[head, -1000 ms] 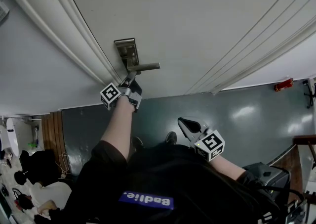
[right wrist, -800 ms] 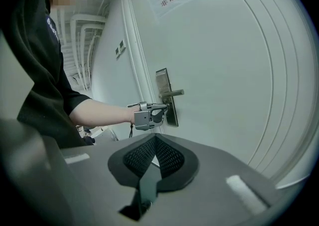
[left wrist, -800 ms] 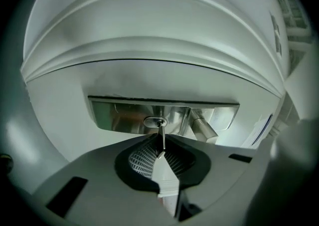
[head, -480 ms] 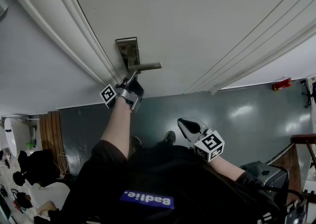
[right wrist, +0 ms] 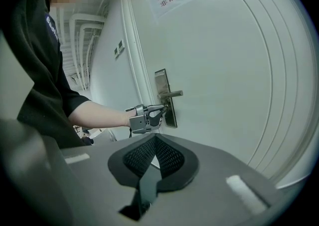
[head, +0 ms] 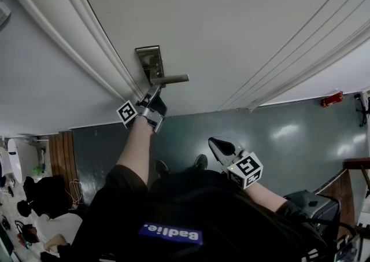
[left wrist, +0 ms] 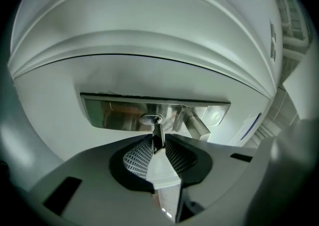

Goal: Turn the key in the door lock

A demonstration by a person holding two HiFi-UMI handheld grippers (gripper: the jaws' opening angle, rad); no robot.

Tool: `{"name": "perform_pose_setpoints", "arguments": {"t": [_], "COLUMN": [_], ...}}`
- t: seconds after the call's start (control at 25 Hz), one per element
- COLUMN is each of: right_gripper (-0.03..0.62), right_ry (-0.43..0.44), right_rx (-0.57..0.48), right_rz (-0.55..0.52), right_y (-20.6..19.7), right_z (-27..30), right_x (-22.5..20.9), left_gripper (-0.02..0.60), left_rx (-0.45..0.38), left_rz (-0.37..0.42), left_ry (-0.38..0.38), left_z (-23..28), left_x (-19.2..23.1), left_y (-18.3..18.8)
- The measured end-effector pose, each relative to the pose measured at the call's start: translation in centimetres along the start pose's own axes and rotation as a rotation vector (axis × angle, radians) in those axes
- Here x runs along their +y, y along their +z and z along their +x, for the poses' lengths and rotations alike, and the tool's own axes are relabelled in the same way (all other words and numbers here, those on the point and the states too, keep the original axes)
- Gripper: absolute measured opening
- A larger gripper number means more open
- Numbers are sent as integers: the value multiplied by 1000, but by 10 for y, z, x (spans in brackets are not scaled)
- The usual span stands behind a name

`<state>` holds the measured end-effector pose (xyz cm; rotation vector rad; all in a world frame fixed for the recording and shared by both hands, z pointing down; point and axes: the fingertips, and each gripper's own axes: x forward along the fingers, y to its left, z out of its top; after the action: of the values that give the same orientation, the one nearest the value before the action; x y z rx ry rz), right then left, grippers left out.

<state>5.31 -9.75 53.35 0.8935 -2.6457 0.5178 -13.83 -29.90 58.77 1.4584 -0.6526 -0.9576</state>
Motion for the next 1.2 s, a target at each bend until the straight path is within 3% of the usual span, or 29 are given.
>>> {"name": "perform_pose_setpoints", "arguments": {"t": [0.4,0.6,0.92,1.08,1.2], "right_gripper": [0,0,0,0,0], "right_ry": [72,98,112,114,118], "right_rx": [-39,-60,-88,-100,-115], "right_rz": [-21,-24,-35,-49,-56], "right_y": [7,15,24,27,33], "right_z": [3,5,12,17,13], "right_x": [-1,-1,3,8,9], "left_gripper": [75,75,74,74,74], "left_rx": [62,87,234,309,341], "left_rz": [285,380,931,1133,1215], "left_ry": [125,120,130,101,76], "left_z": [-35,-42,-53,-58,-61], "left_x": [-15,-48,-115,-139,-159], "left_y": [-30,-62,-105,-134,-161]}}
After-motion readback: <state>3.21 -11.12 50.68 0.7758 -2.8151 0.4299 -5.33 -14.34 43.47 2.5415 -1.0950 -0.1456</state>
